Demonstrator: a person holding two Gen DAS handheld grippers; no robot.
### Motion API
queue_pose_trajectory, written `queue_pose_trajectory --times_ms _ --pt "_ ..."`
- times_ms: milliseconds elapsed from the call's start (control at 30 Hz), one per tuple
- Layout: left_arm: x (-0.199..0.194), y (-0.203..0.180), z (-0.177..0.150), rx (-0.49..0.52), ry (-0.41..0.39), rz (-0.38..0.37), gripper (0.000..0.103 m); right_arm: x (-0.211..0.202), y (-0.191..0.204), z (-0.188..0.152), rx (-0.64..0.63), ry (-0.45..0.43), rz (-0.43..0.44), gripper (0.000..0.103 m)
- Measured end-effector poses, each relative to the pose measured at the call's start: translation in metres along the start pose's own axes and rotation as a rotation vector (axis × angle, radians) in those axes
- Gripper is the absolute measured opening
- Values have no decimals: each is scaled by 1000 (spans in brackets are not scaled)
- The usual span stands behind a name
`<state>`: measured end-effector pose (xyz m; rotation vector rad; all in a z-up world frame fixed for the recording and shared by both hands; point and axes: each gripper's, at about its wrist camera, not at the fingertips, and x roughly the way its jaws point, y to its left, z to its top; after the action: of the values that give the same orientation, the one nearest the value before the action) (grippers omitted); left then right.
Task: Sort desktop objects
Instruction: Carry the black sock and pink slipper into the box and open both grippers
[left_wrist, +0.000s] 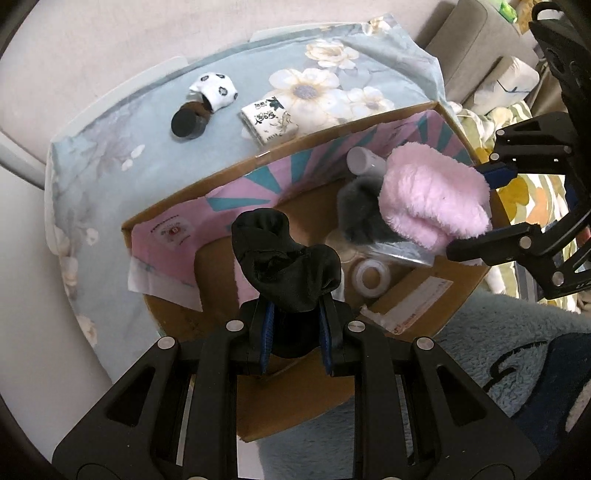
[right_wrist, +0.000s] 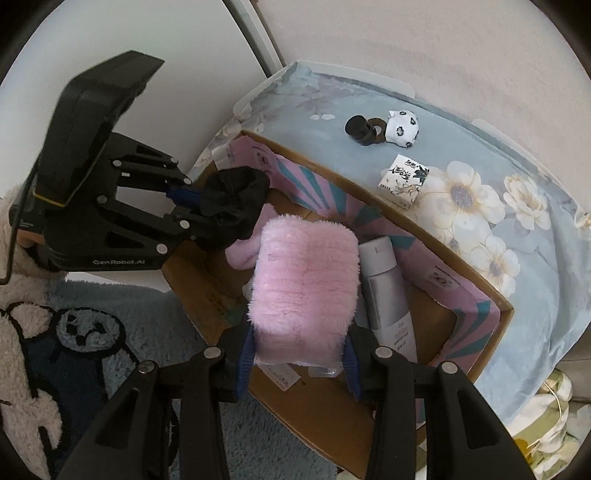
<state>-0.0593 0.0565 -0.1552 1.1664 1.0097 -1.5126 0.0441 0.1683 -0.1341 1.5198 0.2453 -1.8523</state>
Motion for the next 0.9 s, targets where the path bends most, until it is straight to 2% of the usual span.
queue_pose_trajectory --times_ms 200,267,300,333,367,433,500,767,900 --pt "-1 2 1 -1 9 -2 19 11 1 3 -6 51 -36 42" --pt "1 3 2 -14 28 -11 25 14 1 4 -9 60 -52 52" --pt "3 5 2 -26 42 -16 31 14 0 4 -9 62 -51 65" --pt "4 5 2 -32 48 -13 58 13 0 4 -8 54 -50 78" --pt "5 6 1 -34 41 -4 100 12 0 4 -9 44 -46 83" --pt "0 7 1 -34 -8 1 103 10 0 4 -15 32 -40 98" --pt "0 9 2 -37 -18 -6 103 10 0 4 -21 29 -48 102" --pt "-4 16 8 -46 -40 19 103 7 -4 6 -29 20 -73 102" --pt "-10 15 8 -34 -51 34 103 1 -4 8 -37 0 -54 102"
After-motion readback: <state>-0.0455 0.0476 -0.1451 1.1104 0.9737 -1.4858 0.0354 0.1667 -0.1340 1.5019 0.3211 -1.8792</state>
